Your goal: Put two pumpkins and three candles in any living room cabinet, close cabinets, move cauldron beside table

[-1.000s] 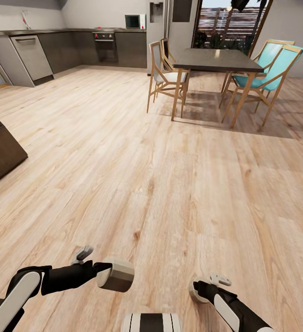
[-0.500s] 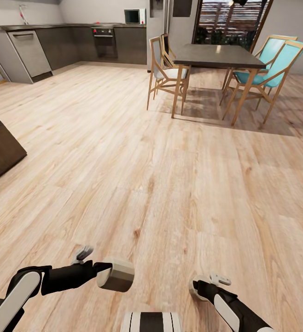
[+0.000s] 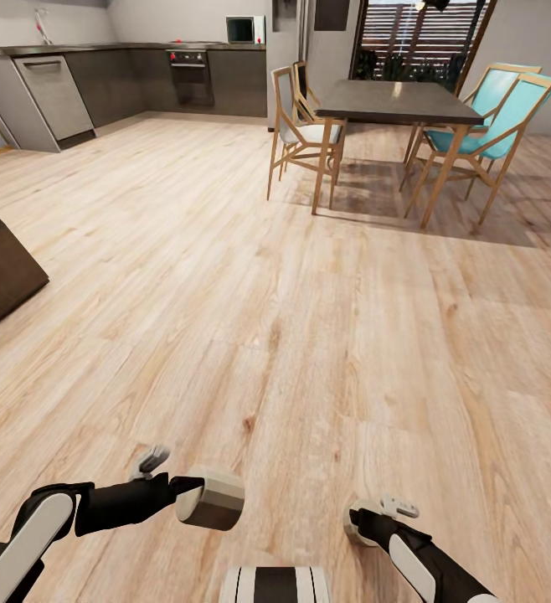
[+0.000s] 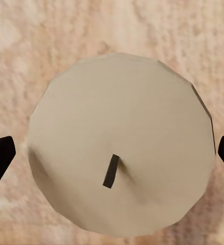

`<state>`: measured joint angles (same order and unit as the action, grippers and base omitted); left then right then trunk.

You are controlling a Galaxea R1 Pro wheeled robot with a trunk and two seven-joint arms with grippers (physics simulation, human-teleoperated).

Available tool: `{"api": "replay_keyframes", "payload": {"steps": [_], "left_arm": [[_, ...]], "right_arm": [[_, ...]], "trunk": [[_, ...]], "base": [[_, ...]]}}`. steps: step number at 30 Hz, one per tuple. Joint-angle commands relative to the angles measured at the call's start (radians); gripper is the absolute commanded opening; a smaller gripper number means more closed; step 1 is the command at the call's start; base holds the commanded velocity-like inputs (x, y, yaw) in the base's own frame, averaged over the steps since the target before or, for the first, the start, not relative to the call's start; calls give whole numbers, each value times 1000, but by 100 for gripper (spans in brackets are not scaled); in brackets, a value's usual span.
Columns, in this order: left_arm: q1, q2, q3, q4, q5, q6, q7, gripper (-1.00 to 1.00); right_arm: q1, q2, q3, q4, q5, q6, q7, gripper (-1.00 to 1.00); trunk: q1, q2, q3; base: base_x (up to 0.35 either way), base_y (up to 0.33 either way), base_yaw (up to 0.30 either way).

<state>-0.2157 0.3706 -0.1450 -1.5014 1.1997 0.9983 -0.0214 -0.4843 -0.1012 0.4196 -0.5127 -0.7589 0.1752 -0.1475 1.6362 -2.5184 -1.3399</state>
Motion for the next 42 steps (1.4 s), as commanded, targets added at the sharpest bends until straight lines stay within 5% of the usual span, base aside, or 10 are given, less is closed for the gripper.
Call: {"api": "replay_keyframes", "payload": {"steps": [1,36,37,42], "left_arm": [[0,1,-1,0,0,2,-3,-100],[0,1,-1,0,-1,2,-3,-100],[0,1,-1,0,-1,2,-3,-100],[0,1,0,0,0,2,-3,-100]], "right_arm": [[0,-2,8,-3,-8,3,-9,100],[0,-2,8,0,-8,-10,-9,100],[0,-2,8,0,-8,-10,-9,-100],[0,-2,8,0,-8,-10,-9,-100]], "trunk": [[0,0,-1],[3,-2,-28],[3,-2,-28],[3,-2,-28]], "base": [[0,0,0],[0,0,0],[0,0,0],[0,0,0]]}}
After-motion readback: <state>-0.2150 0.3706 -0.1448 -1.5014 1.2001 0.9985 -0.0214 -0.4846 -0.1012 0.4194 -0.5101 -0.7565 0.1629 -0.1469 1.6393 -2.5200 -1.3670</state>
